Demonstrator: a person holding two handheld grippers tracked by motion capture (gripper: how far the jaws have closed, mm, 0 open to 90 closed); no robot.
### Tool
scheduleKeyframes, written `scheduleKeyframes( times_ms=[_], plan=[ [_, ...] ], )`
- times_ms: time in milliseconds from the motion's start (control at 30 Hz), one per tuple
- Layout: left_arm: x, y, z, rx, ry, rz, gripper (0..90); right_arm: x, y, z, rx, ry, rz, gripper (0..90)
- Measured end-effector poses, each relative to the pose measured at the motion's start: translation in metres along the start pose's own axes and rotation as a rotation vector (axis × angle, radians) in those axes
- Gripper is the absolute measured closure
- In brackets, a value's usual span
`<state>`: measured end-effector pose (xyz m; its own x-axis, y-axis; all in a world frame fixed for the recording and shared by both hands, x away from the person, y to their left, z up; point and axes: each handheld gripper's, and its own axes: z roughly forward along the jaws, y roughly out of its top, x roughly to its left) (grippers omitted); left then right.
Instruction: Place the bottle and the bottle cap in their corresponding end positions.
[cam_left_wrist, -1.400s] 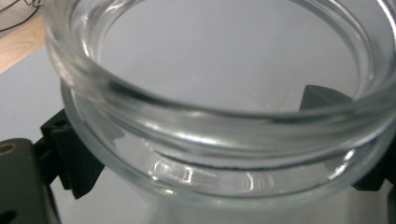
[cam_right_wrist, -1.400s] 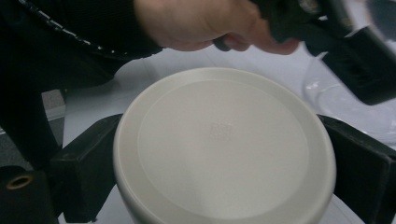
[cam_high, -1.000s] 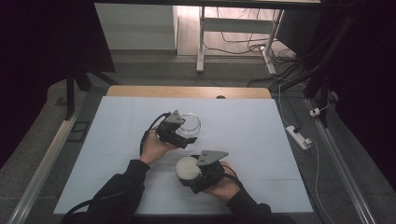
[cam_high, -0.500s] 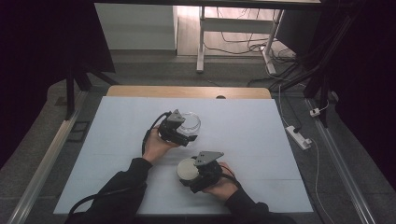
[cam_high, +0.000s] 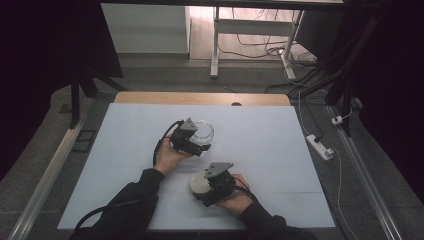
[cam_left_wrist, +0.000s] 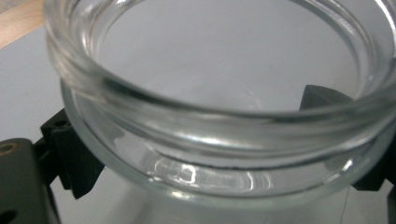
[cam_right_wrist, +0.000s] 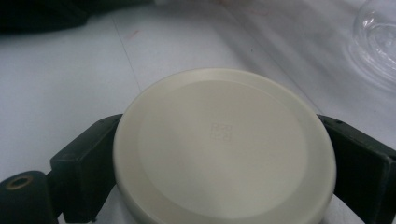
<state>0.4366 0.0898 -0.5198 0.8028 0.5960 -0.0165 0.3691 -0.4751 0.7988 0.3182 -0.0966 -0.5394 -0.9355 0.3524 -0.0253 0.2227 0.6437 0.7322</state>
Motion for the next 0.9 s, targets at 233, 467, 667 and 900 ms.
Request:
scheduleKeyframes(
  times_ms=[233, 467, 667, 900],
  plan=[
    [-0.0013, -0.0020, 0.0016, -0.013, 0.002, 0.016, 7.2, -0.0013, 0.0013, 0.0042, 0.043, 0.002, 0.015, 6.7],
    [-0.0001, -0.0026, 0.0014, -0.011, -0.004, 0.017, 6.8, -0.0020, 0.0012, 0.0041, 0.045, 0.001, 0.011, 6.2],
    [-0.0018, -0.0022, 0.0015, 0.003, 0.014, 0.023, 4.0, -0.0041, 0.0008, 0.0023, 0.026, 0.017, 0.032, 1.6],
    [0.0017, -0.0018, -0.0028, 0.001, -0.026, -0.015, 0.4, -0.0036, 0.0007, 0.0013, 0.012, 0.029, 0.030, 0.0]
  ],
)
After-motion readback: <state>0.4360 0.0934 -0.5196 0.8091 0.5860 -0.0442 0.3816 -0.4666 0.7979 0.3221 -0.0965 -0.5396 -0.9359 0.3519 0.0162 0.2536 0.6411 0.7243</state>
